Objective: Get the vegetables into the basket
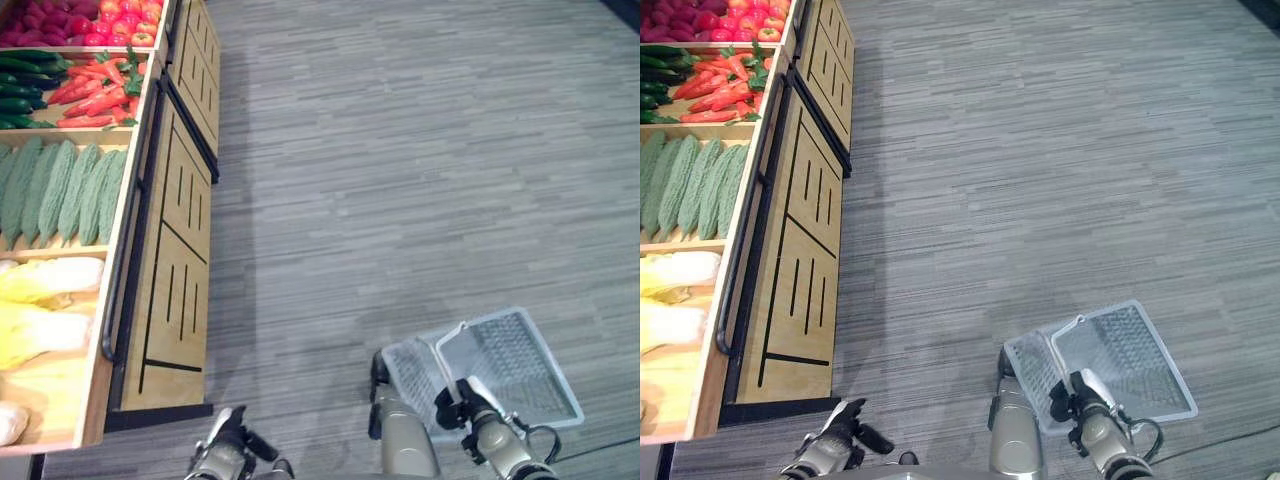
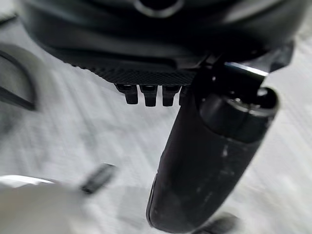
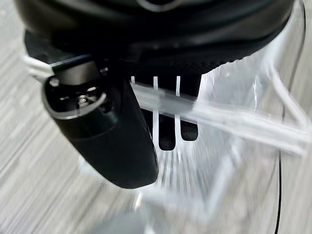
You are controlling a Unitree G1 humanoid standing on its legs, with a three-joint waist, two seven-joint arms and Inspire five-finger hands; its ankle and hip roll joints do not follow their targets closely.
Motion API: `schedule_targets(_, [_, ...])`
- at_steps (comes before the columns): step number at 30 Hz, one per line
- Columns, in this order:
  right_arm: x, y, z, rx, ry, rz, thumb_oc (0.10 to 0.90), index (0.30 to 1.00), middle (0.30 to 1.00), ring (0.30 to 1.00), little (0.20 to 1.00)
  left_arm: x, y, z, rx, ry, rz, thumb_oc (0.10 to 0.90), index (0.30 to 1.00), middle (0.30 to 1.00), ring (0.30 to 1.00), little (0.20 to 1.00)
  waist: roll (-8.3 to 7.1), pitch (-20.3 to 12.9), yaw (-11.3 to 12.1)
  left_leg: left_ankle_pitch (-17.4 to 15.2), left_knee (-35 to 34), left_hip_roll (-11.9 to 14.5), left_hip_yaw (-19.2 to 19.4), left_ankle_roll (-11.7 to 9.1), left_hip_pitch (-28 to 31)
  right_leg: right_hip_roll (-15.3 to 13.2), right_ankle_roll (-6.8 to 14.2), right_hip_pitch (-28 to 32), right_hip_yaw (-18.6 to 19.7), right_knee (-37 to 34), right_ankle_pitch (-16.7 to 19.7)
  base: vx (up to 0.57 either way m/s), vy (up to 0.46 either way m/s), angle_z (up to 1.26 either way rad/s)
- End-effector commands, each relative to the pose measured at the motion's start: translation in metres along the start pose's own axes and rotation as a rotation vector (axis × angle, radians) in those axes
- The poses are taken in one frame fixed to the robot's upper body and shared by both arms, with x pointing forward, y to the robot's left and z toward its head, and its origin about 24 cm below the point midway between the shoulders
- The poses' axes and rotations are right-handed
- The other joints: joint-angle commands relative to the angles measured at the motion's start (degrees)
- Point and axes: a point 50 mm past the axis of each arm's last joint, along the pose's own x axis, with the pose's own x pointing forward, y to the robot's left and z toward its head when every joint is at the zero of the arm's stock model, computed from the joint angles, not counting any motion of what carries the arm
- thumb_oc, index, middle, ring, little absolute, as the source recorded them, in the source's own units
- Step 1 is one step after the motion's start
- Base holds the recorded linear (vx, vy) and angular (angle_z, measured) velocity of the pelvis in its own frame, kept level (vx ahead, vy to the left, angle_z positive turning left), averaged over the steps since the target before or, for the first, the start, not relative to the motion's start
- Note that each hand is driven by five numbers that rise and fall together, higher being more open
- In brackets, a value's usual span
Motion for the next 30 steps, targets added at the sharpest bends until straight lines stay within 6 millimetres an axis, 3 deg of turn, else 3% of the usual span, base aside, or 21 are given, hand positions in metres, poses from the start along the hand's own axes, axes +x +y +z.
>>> schedule_targets(1, [0.001,-0.008,0.017,0.001,-0.101,-0.035,0.4,0.3,0.3,0.3,0.3,0.004,0.019,0.016,0.015,-0.06,0.066,0.9,1.0,1.0,1.0,1.0,0.37,0.2,-0.9,-2.6,2.7,-5.9,-4.4,-1.0,2.1,-2.3,8.2,-0.6,3.7,0.2,0.8,0.23,-0.214,-0.03])
schedule_targets(4, [0.0,-0.011,0.014,0.004,-0.099,-0.041,0.4,0.3,0.3,0.3,0.3,0.004,0.015,0.022,-0.019,-0.075,0.057,0.9,1.0,1.0,1.0,1.0,1.04,0.2,-0.7,1.8,7.3,-5.1,-6.4,-2.9,-0.3,-0.7,6.2,1.6,2.4,0.6,-2.2,0.21,-0.231,0.17])
schedule_targets(5, [0.0,-0.011,0.014,0.005,-0.098,-0.041,0.4,0.3,0.3,0.3,0.3,0.004,0.015,0.022,-0.019,-0.075,0.056,0.9,1.0,1.0,1.0,1.0,1.09,0.2,-0.8,1.8,7.3,-5.0,-6.5,-3.0,-0.3,-0.7,6.2,1.6,2.3,0.6,-2.2,0.15,-0.199,0.23])
schedule_targets(10, [-0.001,-0.011,0.006,0.012,-0.075,-0.039,0.4,0.3,0.3,0.3,0.3,0.005,0.012,0.027,-0.031,-0.082,0.042,0.9,1.0,1.0,1.0,1.0,0.85,1.1,-0.3,8.4,14.4,-4.5,-8.3,-5.8,-3.9,1.8,3.4,6.6,2.4,-0.7,-6.0,0.19,-0.241,0.15])
schedule_targets(13, [-0.001,-0.012,0.001,0.013,-0.059,-0.038,0.4,0.3,0.3,0.3,0.3,0.005,0.013,0.028,-0.037,-0.084,0.041,0.9,1.0,1.0,1.0,1.0,0.08,2.0,0.2,12.5,21.7,-4.1,-7.9,-6.6,-7.3,2.6,1.7,9.5,2.7,-0.7,-8.4,0.2,-0.246,0.17])
schedule_targets(15, [-0.002,-0.011,0.0,0.008,-0.056,-0.033,0.4,0.3,0.3,0.3,0.3,0.005,0.013,0.027,-0.046,-0.077,0.043,0.9,1.0,1.0,1.0,1.0,-1.11,2.8,0.9,12.7,26.4,-3.5,-6.3,-5.8,-10.3,2.8,0.9,11.9,3.0,-0.6,-10.1,0.24,-0.264,0.28])
schedule_targets(19, [-0.003,-0.009,-0.004,0.017,-0.04,-0.029,0.4,0.3,0.3,0.3,0.3,0.004,0.013,0.027,-0.046,-0.078,0.042,0.9,1.0,1.0,1.0,1.0,-2.26,3.1,2.7,10.0,20.8,-0.6,-2.1,-4.0,-17.9,2.0,2.1,16.1,3.0,-2.9,-11.1,0.2,-0.086,0.25])
schedule_targets(21, [-0.003,-0.007,-0.002,0.016,-0.048,-0.029,0.4,0.3,0.3,0.3,0.3,0.004,0.013,0.025,-0.042,-0.074,0.047,0.9,1.0,1.0,1.0,1.0,-1.82,2.8,3.8,9.0,11.0,0.8,-0.8,-3.7,-20.0,2.2,3.4,17.4,3.2,-4.0,-11.7,0.26,0.042,0.34])
schedule_targets(22, [-0.003,-0.005,-0.002,0.007,-0.05,-0.022,0.4,0.3,0.3,0.3,0.3,0.004,0.012,0.023,-0.037,-0.067,0.046,0.9,1.0,1.0,1.0,1.0,-1.73,2.7,4.6,10.1,6.5,1.0,-1.2,-3.9,-19.8,2.2,3.8,18.4,3.6,-4.3,-12.3,0.2,0.061,0.12])
schedule_targets(23, [-0.003,-0.005,-0.002,0.007,-0.05,-0.022,0.4,0.3,0.3,0.3,0.3,0.004,0.013,0.023,-0.037,-0.067,0.046,0.9,1.0,1.0,1.0,1.0,-1.76,2.8,4.7,10.2,6.4,1.0,-1.1,-3.9,-19.7,2.2,3.8,18.5,3.6,-4.3,-12.4,0.24,0.09,-0.22])
schedule_targets(24, [-0.002,-0.003,0.003,-0.016,-0.07,-0.015,0.4,0.3,0.3,0.3,0.3,0.004,0.013,0.02,-0.033,-0.066,0.05,0.9,1.0,1.0,1.0,1.0,-1.52,2.6,5.7,12.9,2.1,1.8,-2.7,-5.2,-20.0,2.4,4.3,19.9,4.5,-4.7,-12.9,0.21,0.092,-0.4])
schedule_targets(27, [-0.001,-0.002,0.006,-0.028,-0.076,-0.008,0.4,0.3,0.3,0.3,0.3,0.003,0.014,0.013,-0.036,-0.055,0.055,0.9,1.0,1.0,1.0,1.0,-1.53,1.8,6.6,15.7,-0.1,3.3,-1.7,-6.5,-21.6,2.1,4.8,22.6,5.7,-5.8,-14.0,0.22,0.116,-0.53])
schedule_targets(30, [-0.001,0.003,0.01,-0.038,-0.085,0.011,0.4,0.3,0.3,0.3,0.3,0.002,0.016,0.006,-0.043,-0.039,0.06,0.9,1.0,1.0,1.0,1.0,-1.59,1.3,7.3,15.2,-0.4,3.6,0.4,-5.9,-20.7,2.6,4.8,24.7,6.8,-6.2,-15.2,0.15,0.095,-0.44])
